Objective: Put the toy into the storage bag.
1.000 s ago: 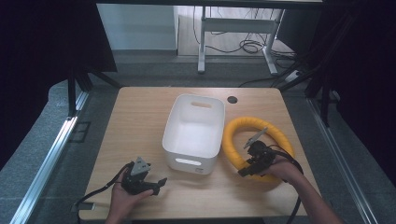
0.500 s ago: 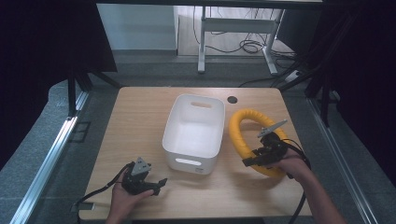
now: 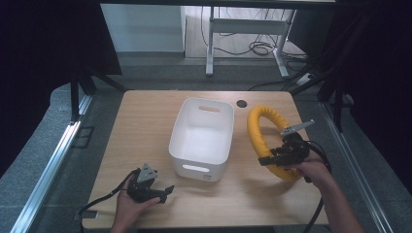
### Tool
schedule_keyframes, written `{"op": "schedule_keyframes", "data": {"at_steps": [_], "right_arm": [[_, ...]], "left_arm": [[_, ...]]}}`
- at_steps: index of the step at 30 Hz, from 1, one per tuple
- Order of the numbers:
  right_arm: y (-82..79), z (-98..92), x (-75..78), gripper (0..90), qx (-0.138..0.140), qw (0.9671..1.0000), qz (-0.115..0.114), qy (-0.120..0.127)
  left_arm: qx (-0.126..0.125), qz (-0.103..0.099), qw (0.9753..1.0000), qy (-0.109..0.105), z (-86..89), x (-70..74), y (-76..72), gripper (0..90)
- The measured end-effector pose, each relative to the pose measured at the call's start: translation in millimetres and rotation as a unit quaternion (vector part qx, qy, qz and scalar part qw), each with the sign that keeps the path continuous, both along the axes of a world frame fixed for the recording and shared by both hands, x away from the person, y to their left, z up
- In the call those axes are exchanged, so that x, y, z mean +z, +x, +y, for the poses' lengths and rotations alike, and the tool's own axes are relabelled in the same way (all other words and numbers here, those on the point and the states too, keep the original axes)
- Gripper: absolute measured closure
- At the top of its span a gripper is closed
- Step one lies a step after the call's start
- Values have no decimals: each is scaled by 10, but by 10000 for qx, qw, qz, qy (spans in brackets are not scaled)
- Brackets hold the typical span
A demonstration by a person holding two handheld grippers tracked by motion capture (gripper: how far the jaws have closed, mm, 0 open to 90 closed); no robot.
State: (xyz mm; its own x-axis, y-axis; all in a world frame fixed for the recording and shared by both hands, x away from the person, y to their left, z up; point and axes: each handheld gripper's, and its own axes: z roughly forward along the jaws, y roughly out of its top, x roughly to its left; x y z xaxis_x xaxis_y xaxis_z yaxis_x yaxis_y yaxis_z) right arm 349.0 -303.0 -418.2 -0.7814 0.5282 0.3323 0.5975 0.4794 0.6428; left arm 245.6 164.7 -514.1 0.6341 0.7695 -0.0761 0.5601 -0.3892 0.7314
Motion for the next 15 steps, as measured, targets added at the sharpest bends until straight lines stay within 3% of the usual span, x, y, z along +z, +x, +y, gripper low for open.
{"op": "schedule_keyframes", "data": {"at_steps": [6,15], "right_arm": [[35,-97,65,518,-174,9995,-93,248],[39,-117,107,518,-251,9986,-243,387]], "left_arm": [[2,-11,10000,0,4,5,-1,153],[3,-15,10000,10,5,5,-1,153]]}}
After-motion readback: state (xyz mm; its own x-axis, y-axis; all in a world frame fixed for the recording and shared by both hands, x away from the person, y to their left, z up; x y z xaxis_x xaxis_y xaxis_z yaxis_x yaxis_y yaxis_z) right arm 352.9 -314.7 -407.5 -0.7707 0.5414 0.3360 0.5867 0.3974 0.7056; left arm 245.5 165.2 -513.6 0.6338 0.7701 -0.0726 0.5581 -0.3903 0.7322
